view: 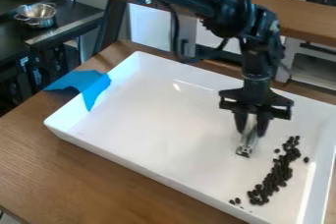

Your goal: Sweep into pile

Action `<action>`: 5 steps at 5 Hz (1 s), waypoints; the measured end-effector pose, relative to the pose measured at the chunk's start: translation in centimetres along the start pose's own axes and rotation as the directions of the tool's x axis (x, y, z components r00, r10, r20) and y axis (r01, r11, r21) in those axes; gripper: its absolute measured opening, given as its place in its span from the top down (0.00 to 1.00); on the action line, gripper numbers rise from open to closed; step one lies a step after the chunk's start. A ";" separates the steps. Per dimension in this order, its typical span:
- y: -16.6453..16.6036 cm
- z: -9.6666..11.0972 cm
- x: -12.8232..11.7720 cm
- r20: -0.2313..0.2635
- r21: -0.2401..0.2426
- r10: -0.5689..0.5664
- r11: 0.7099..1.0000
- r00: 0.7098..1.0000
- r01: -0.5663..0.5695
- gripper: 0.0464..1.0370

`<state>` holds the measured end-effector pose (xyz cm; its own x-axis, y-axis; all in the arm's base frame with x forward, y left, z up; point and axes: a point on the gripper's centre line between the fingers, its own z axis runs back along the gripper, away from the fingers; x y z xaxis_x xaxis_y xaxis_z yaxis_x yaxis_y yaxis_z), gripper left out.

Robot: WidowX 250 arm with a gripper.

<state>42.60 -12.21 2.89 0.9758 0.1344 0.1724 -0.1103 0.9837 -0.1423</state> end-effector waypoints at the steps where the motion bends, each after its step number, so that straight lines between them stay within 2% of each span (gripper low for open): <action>1: -0.6 -0.1 -0.1 0.010 0.000 0.003 1.000 1.000 -0.003 0.68; 3: -2.3 -0.5 0.7 0.024 0.009 -0.032 0.999 0.999 0.032 0.68; 4: -2.2 -0.4 0.1 0.032 -0.006 -0.037 0.999 0.999 0.037 0.68; 5: -1.5 0.6 -2.1 -0.001 -0.030 -0.064 0.997 0.998 0.064 0.68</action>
<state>40.63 -13.86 3.37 0.9811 0.0710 0.1799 -0.0419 0.9861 -0.1606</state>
